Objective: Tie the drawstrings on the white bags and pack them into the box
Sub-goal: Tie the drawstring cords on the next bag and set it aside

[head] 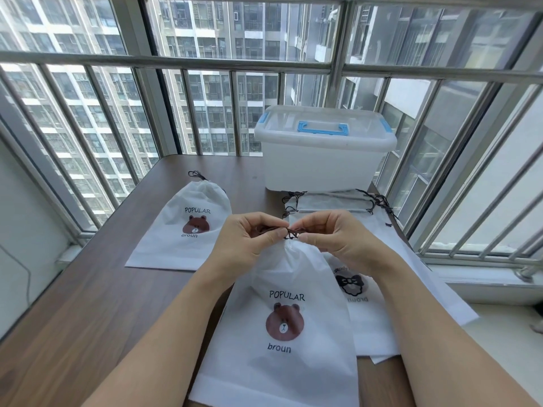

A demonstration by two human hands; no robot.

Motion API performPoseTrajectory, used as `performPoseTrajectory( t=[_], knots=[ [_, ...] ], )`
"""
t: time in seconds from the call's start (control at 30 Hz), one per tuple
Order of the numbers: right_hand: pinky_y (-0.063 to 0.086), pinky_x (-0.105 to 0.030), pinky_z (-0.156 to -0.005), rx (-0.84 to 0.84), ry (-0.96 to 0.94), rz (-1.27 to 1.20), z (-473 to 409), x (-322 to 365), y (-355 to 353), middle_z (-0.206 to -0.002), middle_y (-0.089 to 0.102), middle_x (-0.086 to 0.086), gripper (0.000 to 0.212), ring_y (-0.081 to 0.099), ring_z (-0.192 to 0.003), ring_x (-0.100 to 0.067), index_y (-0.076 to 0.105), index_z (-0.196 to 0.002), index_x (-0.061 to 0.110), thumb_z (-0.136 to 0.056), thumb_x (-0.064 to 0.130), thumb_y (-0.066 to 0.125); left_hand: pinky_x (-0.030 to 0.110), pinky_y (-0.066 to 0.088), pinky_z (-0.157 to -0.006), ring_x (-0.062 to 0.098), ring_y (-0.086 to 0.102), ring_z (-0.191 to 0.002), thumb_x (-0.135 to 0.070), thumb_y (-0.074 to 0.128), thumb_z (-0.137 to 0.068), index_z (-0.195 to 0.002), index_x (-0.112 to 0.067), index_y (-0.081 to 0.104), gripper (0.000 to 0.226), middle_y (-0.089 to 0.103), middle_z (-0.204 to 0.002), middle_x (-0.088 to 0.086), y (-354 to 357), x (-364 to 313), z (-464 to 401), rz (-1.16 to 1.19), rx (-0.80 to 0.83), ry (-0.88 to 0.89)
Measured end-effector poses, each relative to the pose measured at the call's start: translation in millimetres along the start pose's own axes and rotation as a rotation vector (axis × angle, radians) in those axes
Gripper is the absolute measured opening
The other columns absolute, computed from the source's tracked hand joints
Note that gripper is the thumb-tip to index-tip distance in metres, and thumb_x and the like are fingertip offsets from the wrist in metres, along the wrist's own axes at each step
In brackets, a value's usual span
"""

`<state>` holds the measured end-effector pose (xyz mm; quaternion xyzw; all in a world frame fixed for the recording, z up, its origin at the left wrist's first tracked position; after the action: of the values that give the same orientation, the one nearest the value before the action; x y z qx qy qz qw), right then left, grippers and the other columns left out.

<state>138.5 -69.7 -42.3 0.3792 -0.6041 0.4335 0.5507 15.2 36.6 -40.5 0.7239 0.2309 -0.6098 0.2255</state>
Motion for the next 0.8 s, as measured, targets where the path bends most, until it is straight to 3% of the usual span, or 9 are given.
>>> performPoseTrajectory(
  t=[0.07,0.17,0.27,0.47,0.57,0.67,0.8],
  knots=[
    [0.055,-0.033,-0.088,-0.039,-0.018,0.1,-1,0,-3,-0.101,0.076,-0.018,0.015,0.069,-0.092,-0.02,0.077,-0.099,0.009,-0.09,0.0,0.07,0.017,0.053,-0.074,0.011,0.069,-0.077,0.005,0.074,-0.081,-0.09,-0.005,0.076,0.013,0.076,-0.083,0.008,2,1,-1,-0.021,0.016,0.005],
    [0.052,-0.029,-0.078,-0.15,-0.046,0.185,-5,2,-8,-0.087,0.073,-0.02,0.018,0.064,-0.08,-0.015,0.077,-0.093,0.009,-0.092,-0.003,0.064,0.019,0.055,-0.077,0.012,0.07,-0.079,0.005,0.075,-0.081,-0.09,-0.005,0.077,0.014,0.077,-0.085,0.009,2,1,-1,-0.041,0.005,0.018],
    [0.051,-0.02,-0.069,-0.192,-0.025,-0.015,-7,1,-10,-0.082,0.075,-0.002,0.023,0.066,-0.073,-0.011,0.075,-0.088,0.011,-0.096,-0.003,0.058,0.02,0.055,-0.081,0.012,0.069,-0.08,0.005,0.075,-0.081,-0.092,-0.003,0.077,0.013,0.077,-0.088,0.013,-1,0,-2,-0.058,-0.029,0.037],
    [0.055,-0.025,-0.069,-0.154,0.124,-0.492,-10,-16,0,-0.085,0.069,-0.012,0.017,0.059,-0.07,-0.019,0.065,-0.098,-0.002,-0.099,-0.002,0.048,0.014,0.051,-0.074,0.006,0.069,-0.076,0.005,0.077,-0.08,-0.089,-0.009,0.078,0.017,0.077,-0.081,0.002,2,-1,-2,-0.091,-0.043,0.075],
    [0.054,-0.026,-0.066,-0.172,0.205,-0.53,-8,-25,0,-0.084,0.065,-0.014,0.014,0.057,-0.071,-0.02,0.067,-0.102,-0.001,-0.097,0.006,0.056,0.016,0.053,-0.075,0.008,0.069,-0.076,0.003,0.078,-0.079,-0.087,-0.014,0.079,0.019,0.078,-0.082,0.003,2,-1,-2,-0.112,-0.046,0.097],
    [0.047,-0.035,-0.079,-0.126,0.233,-0.56,-9,-30,4,-0.101,0.06,-0.02,0.03,0.051,-0.087,-0.027,0.067,-0.11,0.002,-0.084,0.016,0.07,0.019,0.054,-0.077,0.01,0.07,-0.077,0.002,0.079,-0.08,-0.084,-0.021,0.079,0.023,0.078,-0.082,0.003,3,-2,-1,-0.134,-0.044,0.12],
    [0.057,-0.033,-0.077,-0.053,0.224,-0.595,-9,-27,9,-0.099,0.068,-0.011,0.028,0.066,-0.083,-0.023,0.07,-0.11,0.01,-0.082,0.015,0.067,0.019,0.054,-0.077,0.01,0.071,-0.077,0.002,0.078,-0.079,-0.084,-0.021,0.079,0.024,0.078,-0.082,0.002,4,-4,0,-0.125,-0.045,0.127]
  ],
)
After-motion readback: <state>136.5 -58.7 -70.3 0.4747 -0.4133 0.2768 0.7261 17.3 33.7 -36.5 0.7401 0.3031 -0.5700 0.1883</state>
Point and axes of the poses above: each hand's wrist, its own z-axis away from the middle knuckle, its own y-axis out of the palm, x = y × z, the point moved 8 cm from there along -z, towards the middle knuckle
